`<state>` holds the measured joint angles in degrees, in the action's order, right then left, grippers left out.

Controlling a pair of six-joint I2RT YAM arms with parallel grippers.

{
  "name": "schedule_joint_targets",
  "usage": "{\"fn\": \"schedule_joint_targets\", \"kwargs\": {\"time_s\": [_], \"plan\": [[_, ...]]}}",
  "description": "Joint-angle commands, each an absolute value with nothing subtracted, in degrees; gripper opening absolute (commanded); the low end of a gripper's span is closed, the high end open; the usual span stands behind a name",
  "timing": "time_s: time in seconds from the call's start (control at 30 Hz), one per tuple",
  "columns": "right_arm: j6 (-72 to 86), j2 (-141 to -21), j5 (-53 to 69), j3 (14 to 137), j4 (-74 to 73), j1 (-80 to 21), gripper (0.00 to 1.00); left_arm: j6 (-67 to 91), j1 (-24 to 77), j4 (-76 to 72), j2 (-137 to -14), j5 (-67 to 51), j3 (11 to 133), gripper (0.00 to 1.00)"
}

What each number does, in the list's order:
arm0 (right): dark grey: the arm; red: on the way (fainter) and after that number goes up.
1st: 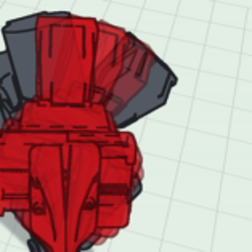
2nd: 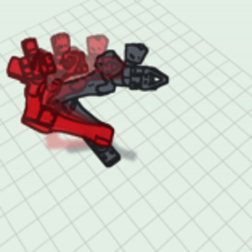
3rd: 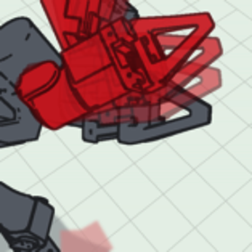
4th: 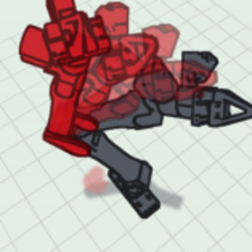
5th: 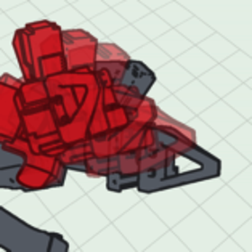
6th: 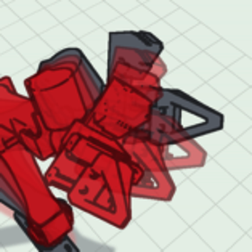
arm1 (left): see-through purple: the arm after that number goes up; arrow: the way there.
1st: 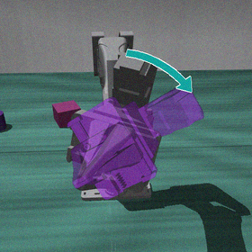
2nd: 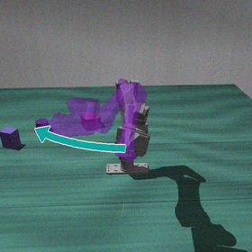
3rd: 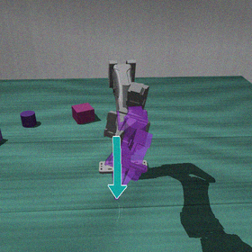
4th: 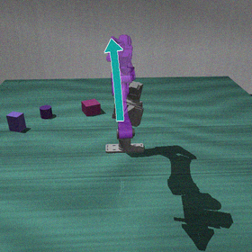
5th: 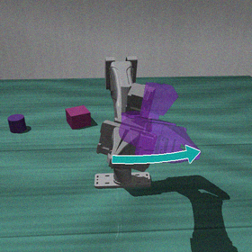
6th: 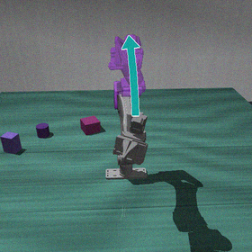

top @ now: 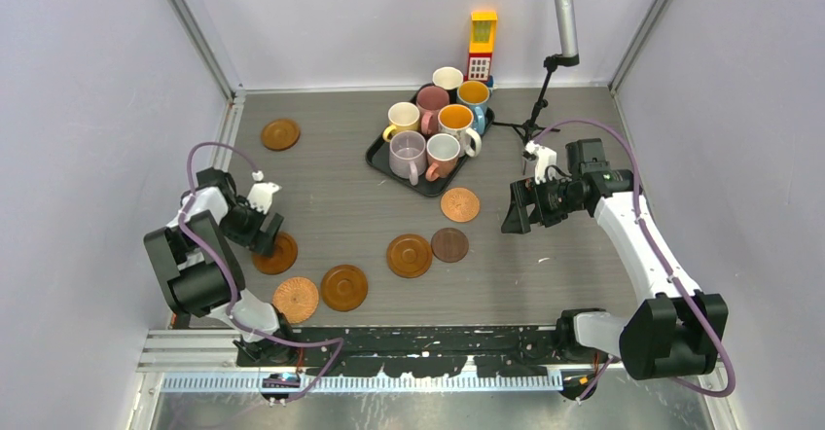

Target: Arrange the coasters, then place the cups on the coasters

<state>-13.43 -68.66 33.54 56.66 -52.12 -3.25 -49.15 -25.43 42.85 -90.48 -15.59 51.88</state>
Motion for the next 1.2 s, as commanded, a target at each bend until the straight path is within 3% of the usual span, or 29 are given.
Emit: {"fn": "schedule_joint_targets", "kwargs": {"time_s": [0.0,0.17,0.4,1.17], "plan": [[-14.3,-69.2,33.9,57.5,-51.9,-3.1,0.89,-48.3,-24.7,36.8,-91.7,-14.3,49.7,0.81],[-14.5,-70.3,33.7,57.7,-51.8,-3.1,0.89,-42.1,-23.7,34.6,-94.9,-13.8,52.0,0.73],[-14.6,-70.9,33.1,57.9,-51.8,-3.1,0.89,-34.5,-23.3,35.5,-104.5,-14.8,63.4,0.54],[-14.5,-73.5,31.1,58.4,-51.3,-3.1,0.89,-16.1,-16.7,37.0,-129.9,-8.5,98.9,0.41]]}}
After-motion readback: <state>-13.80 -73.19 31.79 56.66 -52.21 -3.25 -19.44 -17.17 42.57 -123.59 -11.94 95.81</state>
